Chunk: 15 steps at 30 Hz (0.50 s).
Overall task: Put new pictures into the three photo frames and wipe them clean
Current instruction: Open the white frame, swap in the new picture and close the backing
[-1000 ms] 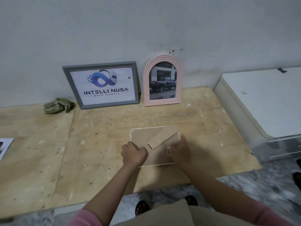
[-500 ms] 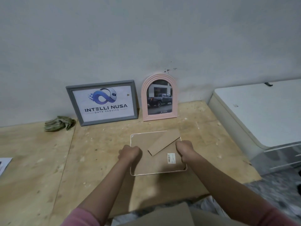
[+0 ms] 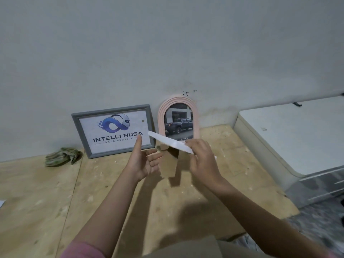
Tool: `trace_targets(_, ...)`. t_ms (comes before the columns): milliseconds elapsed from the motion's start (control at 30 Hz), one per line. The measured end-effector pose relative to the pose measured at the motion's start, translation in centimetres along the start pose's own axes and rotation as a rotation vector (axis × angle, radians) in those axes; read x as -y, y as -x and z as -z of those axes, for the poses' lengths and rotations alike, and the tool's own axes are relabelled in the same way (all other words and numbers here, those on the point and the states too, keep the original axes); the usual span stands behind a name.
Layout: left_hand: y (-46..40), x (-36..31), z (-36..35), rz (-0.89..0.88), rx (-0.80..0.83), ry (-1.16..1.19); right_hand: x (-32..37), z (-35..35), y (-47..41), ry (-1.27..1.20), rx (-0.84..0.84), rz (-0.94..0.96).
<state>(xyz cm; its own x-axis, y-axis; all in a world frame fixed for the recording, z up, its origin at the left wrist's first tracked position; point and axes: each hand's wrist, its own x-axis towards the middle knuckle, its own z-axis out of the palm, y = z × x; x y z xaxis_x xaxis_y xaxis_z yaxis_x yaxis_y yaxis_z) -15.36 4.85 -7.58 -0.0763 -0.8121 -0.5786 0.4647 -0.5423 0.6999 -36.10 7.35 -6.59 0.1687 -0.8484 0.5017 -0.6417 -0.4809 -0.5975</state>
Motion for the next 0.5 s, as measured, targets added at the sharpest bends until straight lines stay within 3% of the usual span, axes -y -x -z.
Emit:
trace_targets(133,0.3,-0.1,-1.3,-0.027,0.024,-0.097,-0.7,-1.0,1.6,0.195,-0.024,0.226)
trace_targets(333,-0.1,1.4,-0.9,-0.021,0.025,0.069,-3.3,-2.7,4.0,0.291,0.002,0.366)
trace_targets(433,-0.5,1.7,-0.1,-0.087,0.03,0.069,-3.9,-2.4,4.3,0.342,0.204,0.327)
trace_targets(500,-0.6,1.9,0.6,-0.127,0.021,0.022,-3.9,-1.7,3.9,0.277,0.324,0.145)
